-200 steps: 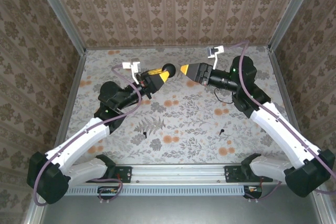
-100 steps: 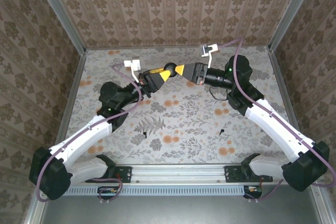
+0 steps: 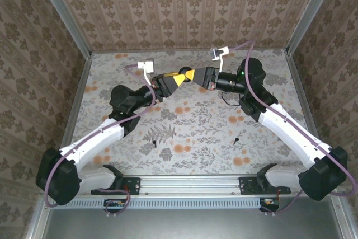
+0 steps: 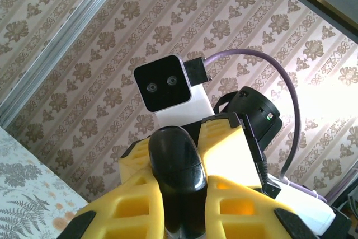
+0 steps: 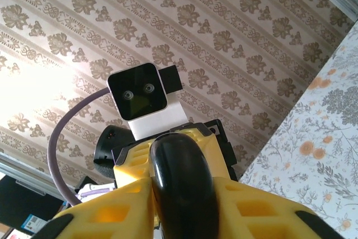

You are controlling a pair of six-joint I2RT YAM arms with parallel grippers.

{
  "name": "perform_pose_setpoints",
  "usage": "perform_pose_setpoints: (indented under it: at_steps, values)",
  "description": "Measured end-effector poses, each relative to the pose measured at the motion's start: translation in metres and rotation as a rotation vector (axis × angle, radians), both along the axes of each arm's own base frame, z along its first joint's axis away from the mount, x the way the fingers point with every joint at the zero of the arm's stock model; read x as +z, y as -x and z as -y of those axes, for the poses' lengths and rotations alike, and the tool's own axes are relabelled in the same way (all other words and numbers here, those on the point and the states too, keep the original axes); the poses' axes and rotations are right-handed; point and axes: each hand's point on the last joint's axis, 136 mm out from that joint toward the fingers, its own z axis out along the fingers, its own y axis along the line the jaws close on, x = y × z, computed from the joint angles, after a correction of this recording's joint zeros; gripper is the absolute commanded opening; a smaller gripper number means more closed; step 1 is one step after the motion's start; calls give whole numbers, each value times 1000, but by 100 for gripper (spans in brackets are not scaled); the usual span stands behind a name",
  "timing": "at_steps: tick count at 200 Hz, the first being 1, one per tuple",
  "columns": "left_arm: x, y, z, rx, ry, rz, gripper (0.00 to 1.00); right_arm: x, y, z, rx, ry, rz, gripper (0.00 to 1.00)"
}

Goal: Insert wireless bluetooth earbuds into charging case

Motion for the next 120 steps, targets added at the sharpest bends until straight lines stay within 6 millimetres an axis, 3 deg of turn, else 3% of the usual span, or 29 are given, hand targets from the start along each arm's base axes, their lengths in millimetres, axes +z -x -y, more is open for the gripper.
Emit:
perform_pose_setpoints:
  at_steps: [23,54,73,98,120]
  values:
    - [0,1,-1,-9,-1,-1,11,0,1,0,6,3,13,19]
    - [-7,2,-2,-5,-48,2,43,-8,5,0,14,55,59,14]
    - [-13,3,-7,6,-98,2,56,-15,10,2,16,114,92,14]
    - [-17,12,-20,43,-176,52,62,-14,18,6,18,180,179,13]
    - [-13,33,-30,45,-241,167,63,-10,25,10,20,212,263,13]
